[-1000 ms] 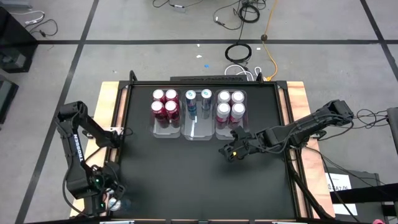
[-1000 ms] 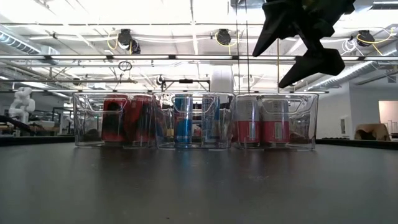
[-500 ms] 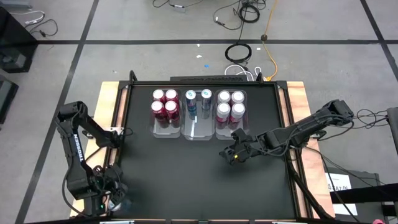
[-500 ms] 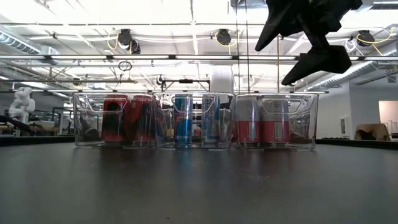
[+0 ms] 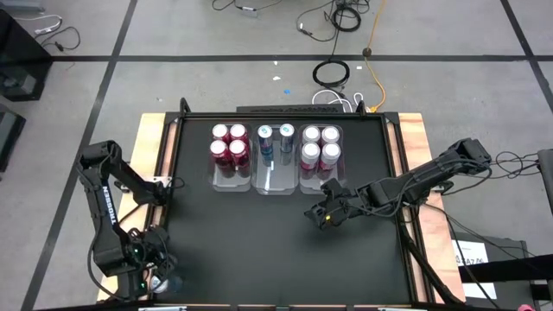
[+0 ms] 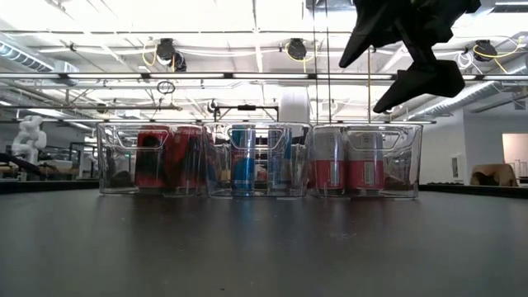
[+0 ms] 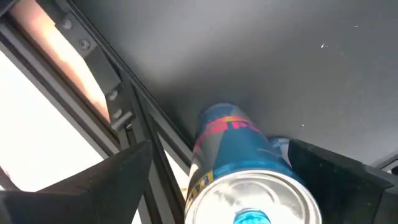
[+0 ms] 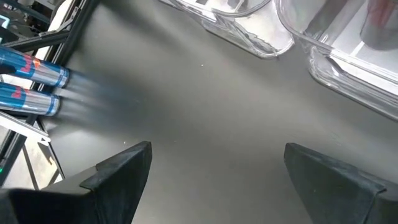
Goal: Sort soda cans
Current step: Put the blue soda can into the center transparent bin
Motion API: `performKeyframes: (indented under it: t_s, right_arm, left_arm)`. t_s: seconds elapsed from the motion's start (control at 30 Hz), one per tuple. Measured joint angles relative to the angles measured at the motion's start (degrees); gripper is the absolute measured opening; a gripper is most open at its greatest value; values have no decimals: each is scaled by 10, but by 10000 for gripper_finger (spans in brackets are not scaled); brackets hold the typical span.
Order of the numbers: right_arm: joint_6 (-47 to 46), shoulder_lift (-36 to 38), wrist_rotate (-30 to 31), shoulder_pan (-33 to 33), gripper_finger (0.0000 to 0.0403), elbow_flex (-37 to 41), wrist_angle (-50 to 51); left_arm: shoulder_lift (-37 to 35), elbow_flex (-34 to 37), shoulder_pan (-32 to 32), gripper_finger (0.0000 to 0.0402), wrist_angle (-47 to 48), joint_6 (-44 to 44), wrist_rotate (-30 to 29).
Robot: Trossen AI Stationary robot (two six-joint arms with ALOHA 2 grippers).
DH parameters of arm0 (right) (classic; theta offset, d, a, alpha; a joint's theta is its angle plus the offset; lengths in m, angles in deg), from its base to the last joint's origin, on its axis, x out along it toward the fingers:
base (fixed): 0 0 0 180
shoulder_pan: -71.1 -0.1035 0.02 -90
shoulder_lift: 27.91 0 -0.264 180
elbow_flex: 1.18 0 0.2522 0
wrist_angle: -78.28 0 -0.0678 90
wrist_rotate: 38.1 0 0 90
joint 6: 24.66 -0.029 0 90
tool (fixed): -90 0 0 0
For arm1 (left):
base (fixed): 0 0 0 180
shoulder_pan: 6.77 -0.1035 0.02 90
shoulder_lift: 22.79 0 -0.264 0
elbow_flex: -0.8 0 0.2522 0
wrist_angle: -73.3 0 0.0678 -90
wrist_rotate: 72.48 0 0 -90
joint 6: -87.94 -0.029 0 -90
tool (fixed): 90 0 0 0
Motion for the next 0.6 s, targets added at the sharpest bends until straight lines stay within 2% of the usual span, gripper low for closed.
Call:
performKeyframes:
  t_s: [0.17, 0.33, 0.6]
  right_arm:
    - [15, 0, 0, 0, 359, 0, 0]
    - [29, 0, 0, 0, 359, 0, 0]
    - [57, 0, 0, 0, 359, 0, 0]
  left_arm:
    - [0, 0, -1, 370, -24, 3, 4]
    - [0, 0, -1, 328, -24, 18, 34]
    - [0, 0, -7, 268, -22, 48, 45]
